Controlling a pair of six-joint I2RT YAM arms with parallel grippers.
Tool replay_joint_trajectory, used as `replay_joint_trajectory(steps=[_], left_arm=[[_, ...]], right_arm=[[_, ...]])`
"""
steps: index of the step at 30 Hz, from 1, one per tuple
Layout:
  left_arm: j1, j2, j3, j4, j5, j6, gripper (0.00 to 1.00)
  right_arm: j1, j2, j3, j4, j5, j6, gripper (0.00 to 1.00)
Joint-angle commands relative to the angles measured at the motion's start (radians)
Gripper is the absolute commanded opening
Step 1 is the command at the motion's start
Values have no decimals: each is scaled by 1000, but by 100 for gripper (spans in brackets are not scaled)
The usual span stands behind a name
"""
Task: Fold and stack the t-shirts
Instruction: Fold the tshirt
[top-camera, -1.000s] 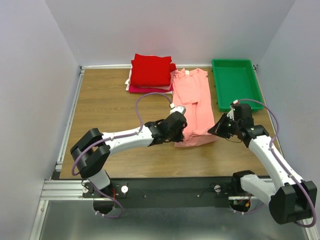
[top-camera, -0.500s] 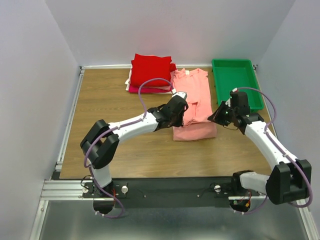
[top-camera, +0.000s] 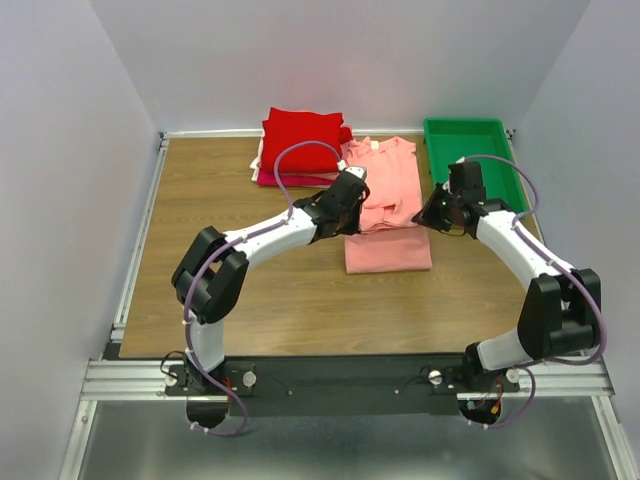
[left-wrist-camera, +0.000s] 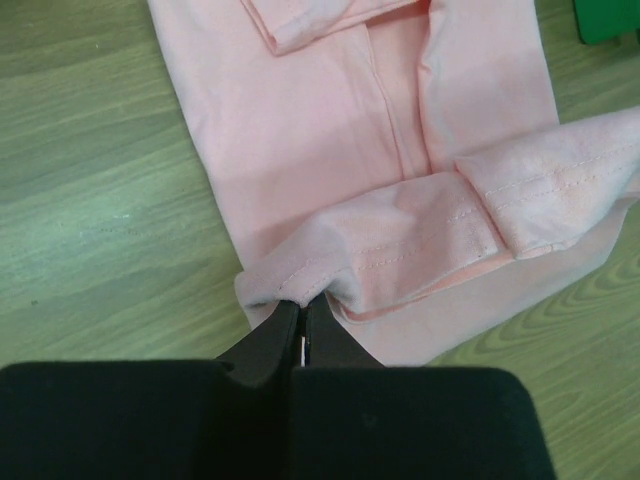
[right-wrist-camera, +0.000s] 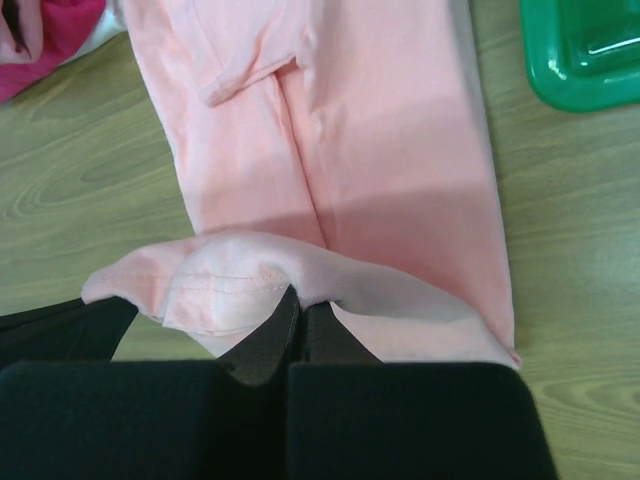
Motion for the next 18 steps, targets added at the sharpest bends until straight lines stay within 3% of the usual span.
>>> replay_joint_trajectory(steps=[1,18], left_arm=[[25,40,44,0,30,35,0],[65,174,153,-5,49,68,0]], right_arm=[[4,46,57,23,65,-21,0],[4,195,137,27,166,-35,0]])
